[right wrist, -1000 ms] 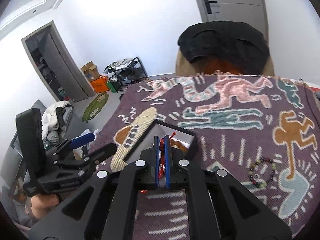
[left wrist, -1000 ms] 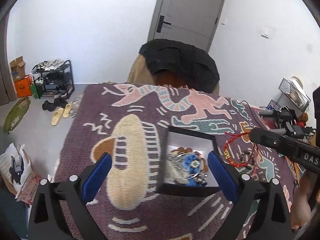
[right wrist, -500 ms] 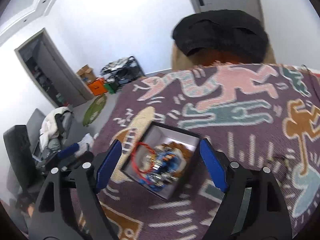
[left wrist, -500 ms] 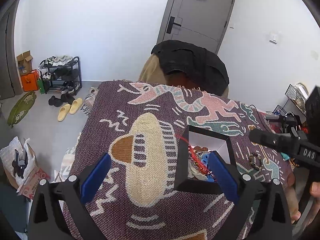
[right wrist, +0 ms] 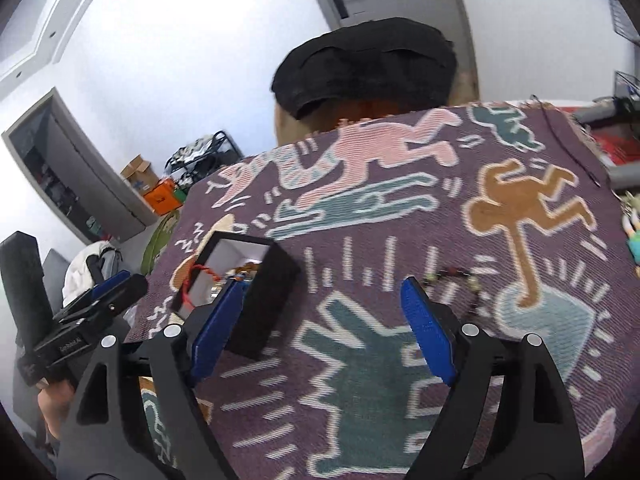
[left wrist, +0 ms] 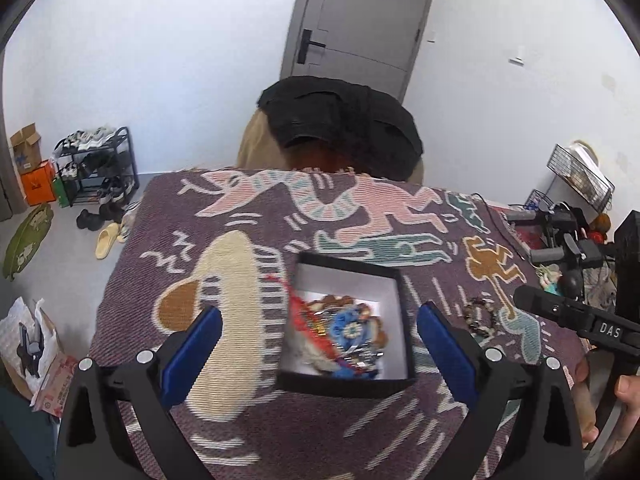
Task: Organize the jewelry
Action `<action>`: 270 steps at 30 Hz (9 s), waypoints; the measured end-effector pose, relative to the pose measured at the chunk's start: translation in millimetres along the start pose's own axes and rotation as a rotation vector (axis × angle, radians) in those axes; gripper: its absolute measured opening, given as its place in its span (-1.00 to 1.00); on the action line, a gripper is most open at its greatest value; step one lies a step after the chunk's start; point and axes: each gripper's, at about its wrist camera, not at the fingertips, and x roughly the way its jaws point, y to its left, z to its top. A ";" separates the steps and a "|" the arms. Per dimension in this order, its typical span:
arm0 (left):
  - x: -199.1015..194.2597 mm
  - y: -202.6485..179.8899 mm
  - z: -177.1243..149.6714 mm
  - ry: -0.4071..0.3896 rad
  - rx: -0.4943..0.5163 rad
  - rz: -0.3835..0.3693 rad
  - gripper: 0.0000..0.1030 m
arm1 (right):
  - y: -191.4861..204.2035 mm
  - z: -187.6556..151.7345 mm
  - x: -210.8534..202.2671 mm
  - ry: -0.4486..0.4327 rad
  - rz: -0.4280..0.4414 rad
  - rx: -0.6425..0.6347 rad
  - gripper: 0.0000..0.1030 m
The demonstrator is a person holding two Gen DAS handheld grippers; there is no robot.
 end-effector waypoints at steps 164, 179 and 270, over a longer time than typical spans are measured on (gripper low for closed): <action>-58.7 34.8 -3.5 -0.099 -0.080 0.076 0.84 | 94.8 13.7 26.6 0.076 0.044 -0.224 0.59; -93.9 -26.0 -13.2 -0.151 0.024 0.132 0.84 | 40.1 -16.3 -62.4 -0.071 -0.022 -0.083 0.90; -202.2 -60.3 -93.5 -0.262 -0.021 0.116 0.84 | 9.5 -91.1 -161.6 -0.160 -0.117 -0.112 0.90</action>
